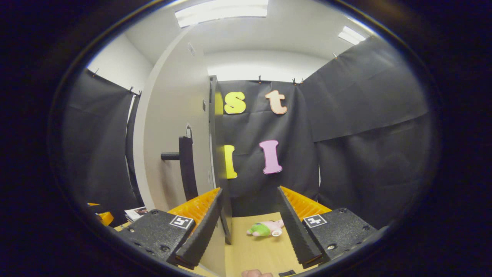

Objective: Open the cabinet door with the right hand, grasp the bottle in the cabinet with the left hand and place it on the coaster, then close the cabinet door with the right hand.

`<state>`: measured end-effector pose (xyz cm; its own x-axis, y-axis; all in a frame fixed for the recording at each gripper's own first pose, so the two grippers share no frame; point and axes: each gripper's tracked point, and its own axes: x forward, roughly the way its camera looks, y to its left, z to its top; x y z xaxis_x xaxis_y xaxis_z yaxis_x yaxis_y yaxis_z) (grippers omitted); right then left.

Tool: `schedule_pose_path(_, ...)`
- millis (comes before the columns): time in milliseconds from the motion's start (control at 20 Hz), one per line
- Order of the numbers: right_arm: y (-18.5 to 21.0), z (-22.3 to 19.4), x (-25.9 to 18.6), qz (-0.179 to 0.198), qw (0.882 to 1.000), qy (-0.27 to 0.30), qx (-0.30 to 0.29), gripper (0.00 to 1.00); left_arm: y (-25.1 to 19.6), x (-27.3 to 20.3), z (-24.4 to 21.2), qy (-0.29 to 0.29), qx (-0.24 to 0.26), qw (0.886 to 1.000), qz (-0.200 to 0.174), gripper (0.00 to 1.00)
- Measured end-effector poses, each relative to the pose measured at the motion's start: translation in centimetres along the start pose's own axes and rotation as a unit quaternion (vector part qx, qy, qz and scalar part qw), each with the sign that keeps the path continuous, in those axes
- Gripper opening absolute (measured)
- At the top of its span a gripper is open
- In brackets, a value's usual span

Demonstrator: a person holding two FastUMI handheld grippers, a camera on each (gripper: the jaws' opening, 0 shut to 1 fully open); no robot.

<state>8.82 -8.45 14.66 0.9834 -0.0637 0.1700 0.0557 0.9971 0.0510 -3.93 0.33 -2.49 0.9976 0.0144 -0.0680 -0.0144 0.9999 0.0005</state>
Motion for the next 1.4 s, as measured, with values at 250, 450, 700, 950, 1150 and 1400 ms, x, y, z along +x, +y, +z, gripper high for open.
schedule_pose_path(250,0.8,0.0,-0.2,-0.006,1.000,0.000,0.008,0.89,0.6,0.4,1.1,-0.013,-0.015,1.000,0.005,0.94)
schedule_pose_path(450,5.0,-0.4,-0.5,0.033,0.999,0.001,0.001,0.89,1.0,0.6,1.3,-0.017,-0.013,1.000,0.007,0.94)
schedule_pose_path(700,12.1,-1.3,0.1,0.095,0.995,-0.002,0.002,0.89,1.9,0.3,0.8,-0.014,0.001,1.000,0.013,0.94)
schedule_pose_path(950,17.7,-2.3,1.5,0.112,0.993,-0.017,-0.039,0.89,3.3,0.2,0.5,-0.010,-0.003,1.000,0.025,0.94)
schedule_pose_path(1150,22.5,-3.7,3.7,0.144,0.990,-0.005,-0.010,0.89,4.3,0.0,0.6,-0.009,-0.005,0.999,0.037,0.94)
schedule_pose_path(1400,28.7,-4.9,8.2,0.180,0.983,0.005,0.018,0.90,4.6,-0.1,1.5,-0.022,0.001,0.999,0.041,0.94)
